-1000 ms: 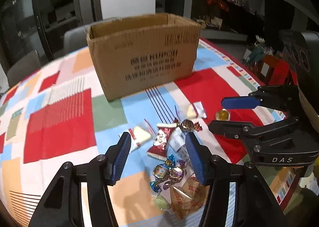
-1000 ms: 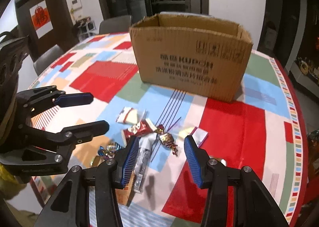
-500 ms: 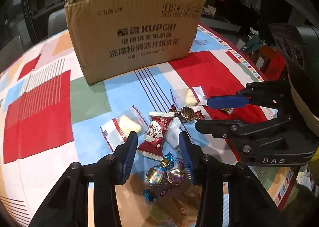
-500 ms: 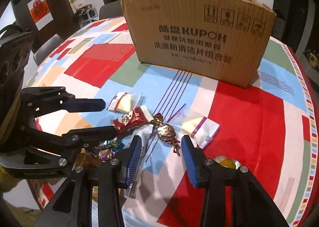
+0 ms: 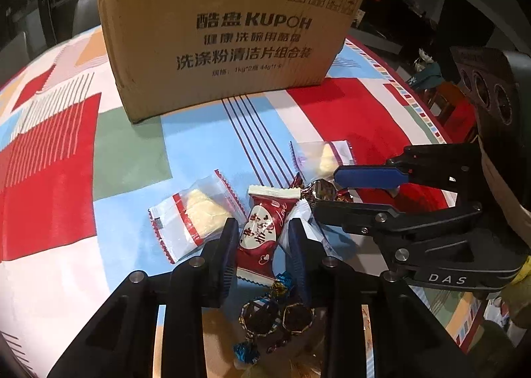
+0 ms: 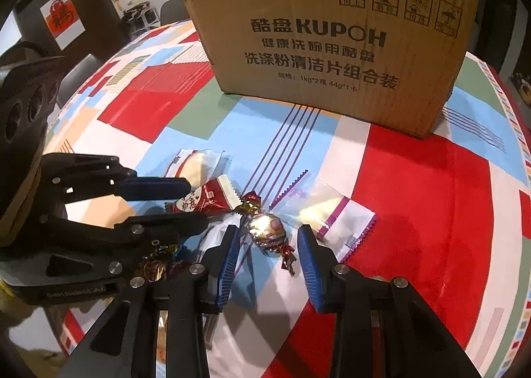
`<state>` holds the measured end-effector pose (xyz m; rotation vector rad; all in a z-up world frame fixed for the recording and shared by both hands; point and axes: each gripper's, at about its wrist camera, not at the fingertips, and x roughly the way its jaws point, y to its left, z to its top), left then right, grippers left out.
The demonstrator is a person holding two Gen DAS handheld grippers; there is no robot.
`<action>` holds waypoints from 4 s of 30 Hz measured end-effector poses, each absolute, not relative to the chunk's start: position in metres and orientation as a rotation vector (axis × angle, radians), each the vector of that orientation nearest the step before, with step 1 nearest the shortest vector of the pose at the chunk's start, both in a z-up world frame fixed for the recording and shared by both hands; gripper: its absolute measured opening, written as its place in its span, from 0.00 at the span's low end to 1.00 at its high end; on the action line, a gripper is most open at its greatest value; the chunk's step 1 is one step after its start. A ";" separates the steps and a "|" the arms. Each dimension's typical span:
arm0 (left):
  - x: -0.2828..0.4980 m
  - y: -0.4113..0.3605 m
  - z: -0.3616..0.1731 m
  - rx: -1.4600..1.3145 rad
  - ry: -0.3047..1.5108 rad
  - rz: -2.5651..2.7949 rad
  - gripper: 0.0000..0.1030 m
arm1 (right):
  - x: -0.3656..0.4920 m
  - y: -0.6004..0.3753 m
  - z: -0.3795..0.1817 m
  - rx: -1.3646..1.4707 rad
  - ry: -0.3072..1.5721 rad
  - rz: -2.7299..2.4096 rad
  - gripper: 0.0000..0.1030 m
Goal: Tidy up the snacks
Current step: 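Grasp the red candy wrapper with the left tool while the right tool grasps the gold twist candy, then carry both held candies over the box and open both tools, then withdraw both tools from the box back toward the table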
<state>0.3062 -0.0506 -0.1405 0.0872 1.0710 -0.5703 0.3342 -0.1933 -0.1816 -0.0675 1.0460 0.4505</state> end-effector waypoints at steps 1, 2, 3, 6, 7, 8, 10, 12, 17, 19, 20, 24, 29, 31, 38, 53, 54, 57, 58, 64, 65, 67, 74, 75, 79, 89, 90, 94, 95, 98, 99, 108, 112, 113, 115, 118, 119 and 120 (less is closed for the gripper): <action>0.307 -0.050 -0.141 0.083 1.074 -0.567 0.28 | 0.335 -0.193 -0.183 -0.068 1.047 0.450 0.34; 0.308 -0.050 -0.142 0.078 1.077 -0.566 0.28 | 0.335 -0.192 -0.183 -0.067 1.049 0.453 0.31; 0.309 -0.050 -0.143 0.075 1.078 -0.564 0.26 | 0.336 -0.191 -0.184 -0.066 1.051 0.455 0.30; 0.310 -0.048 -0.143 0.062 1.082 -0.563 0.24 | 0.336 -0.191 -0.185 -0.065 1.050 0.454 0.24; 0.310 -0.048 -0.143 0.062 1.080 -0.561 0.24 | 0.335 -0.191 -0.185 -0.063 1.047 0.453 0.24; 0.310 -0.048 -0.143 0.063 1.077 -0.559 0.24 | 0.335 -0.191 -0.185 -0.063 1.045 0.451 0.22; 0.309 -0.048 -0.143 0.059 1.075 -0.552 0.23 | 0.333 -0.191 -0.184 -0.067 1.035 0.439 0.20; 0.308 -0.047 -0.141 0.051 1.073 -0.546 0.22 | 0.331 -0.193 -0.182 -0.067 1.027 0.434 0.20; 0.301 -0.046 -0.130 0.051 1.044 -0.526 0.22 | 0.325 -0.197 -0.173 -0.054 1.001 0.419 0.20; 0.297 -0.045 -0.124 0.052 1.029 -0.518 0.22 | 0.323 -0.198 -0.167 -0.043 0.989 0.415 0.20; 0.295 -0.045 -0.120 0.054 1.018 -0.513 0.22 | 0.321 -0.199 -0.165 -0.042 0.984 0.415 0.20; 0.288 -0.044 -0.105 0.053 0.983 -0.497 0.22 | 0.314 -0.201 -0.151 -0.030 0.949 0.407 0.20; 0.276 -0.043 -0.079 0.056 0.928 -0.474 0.22 | 0.301 -0.206 -0.128 -0.018 0.893 0.398 0.20; 0.272 -0.044 -0.069 0.054 0.907 -0.468 0.22 | 0.296 -0.208 -0.119 -0.012 0.871 0.394 0.20; 0.260 -0.043 -0.033 0.044 0.829 -0.446 0.22 | 0.283 -0.213 -0.085 0.009 0.795 0.383 0.20; 0.266 -0.042 0.030 0.048 0.696 -0.412 0.22 | 0.282 -0.223 -0.017 0.041 0.634 0.346 0.20; 0.267 -0.042 0.034 0.050 0.687 -0.410 0.22 | 0.284 -0.224 -0.011 0.047 0.623 0.346 0.20; 0.272 -0.042 0.048 0.059 0.655 -0.405 0.22 | 0.287 -0.224 0.002 0.050 0.593 0.340 0.20; 0.274 -0.042 0.053 0.061 0.644 -0.403 0.22 | 0.289 -0.224 0.007 0.053 0.584 0.341 0.20; 0.288 -0.043 0.074 0.063 0.603 -0.394 0.22 | 0.300 -0.224 0.031 0.056 0.540 0.332 0.20; 0.291 -0.042 0.076 0.063 0.597 -0.391 0.22 | 0.302 -0.224 0.035 0.051 0.532 0.329 0.20; 0.297 -0.042 0.080 0.061 0.589 -0.388 0.22 | 0.306 -0.223 0.040 0.049 0.523 0.330 0.20; 0.325 -0.042 0.084 0.053 0.579 -0.385 0.22 | 0.329 -0.223 0.047 0.043 0.519 0.328 0.20; 0.329 -0.041 0.083 0.053 0.578 -0.382 0.22 | 0.333 -0.223 0.046 0.043 0.520 0.325 0.20; 0.355 -0.042 0.081 0.050 0.588 -0.376 0.22 | 0.354 -0.225 0.043 0.049 0.533 0.321 0.20; 0.406 -0.045 0.070 0.064 0.632 -0.357 0.22 | 0.404 -0.225 0.032 0.044 0.581 0.304 0.20; 0.410 -0.046 0.069 0.066 0.639 -0.359 0.22 | 0.407 -0.224 0.031 0.042 0.586 0.301 0.20; 0.425 -0.050 0.063 0.080 0.669 -0.348 0.22 | 0.419 -0.224 0.025 0.033 0.615 0.294 0.20; 0.427 -0.052 0.063 0.083 0.673 -0.343 0.23 | 0.421 -0.224 0.024 0.030 0.619 0.295 0.21; 0.428 -0.053 0.063 0.091 0.670 -0.330 0.44 | 0.426 -0.224 0.020 0.016 0.640 0.297 0.40; 0.427 -0.052 0.064 0.086 0.661 -0.325 0.50 | 0.425 -0.224 0.020 0.008 0.634 0.285 0.42; 0.398 -0.045 0.069 0.087 0.644 -0.312 0.51 | 0.402 -0.230 0.025 -0.006 0.627 0.252 0.42; 0.378 -0.044 0.070 0.069 0.640 -0.320 0.51 | 0.385 -0.233 0.027 -0.011 0.621 0.231 0.42; 0.372 -0.044 0.070 0.067 0.639 -0.320 0.51 | 0.380 -0.234 0.027 -0.011 0.623 0.233 0.42; 0.362 -0.046 0.070 0.071 0.640 -0.316 0.51 | 0.371 -0.237 0.027 -0.005 0.625 0.233 0.42; 0.347 -0.052 0.070 0.082 0.651 -0.307 0.50 | 0.353 -0.242 0.027 0.002 0.630 0.235 0.42; 0.341 -0.053 0.069 0.079 0.655 -0.312 0.50 | 0.349 -0.243 0.028 0.004 0.630 0.234 0.42; 0.336 -0.055 0.069 0.078 0.659 -0.313 0.50 | 0.344 -0.244 0.028 0.005 0.634 0.234 0.42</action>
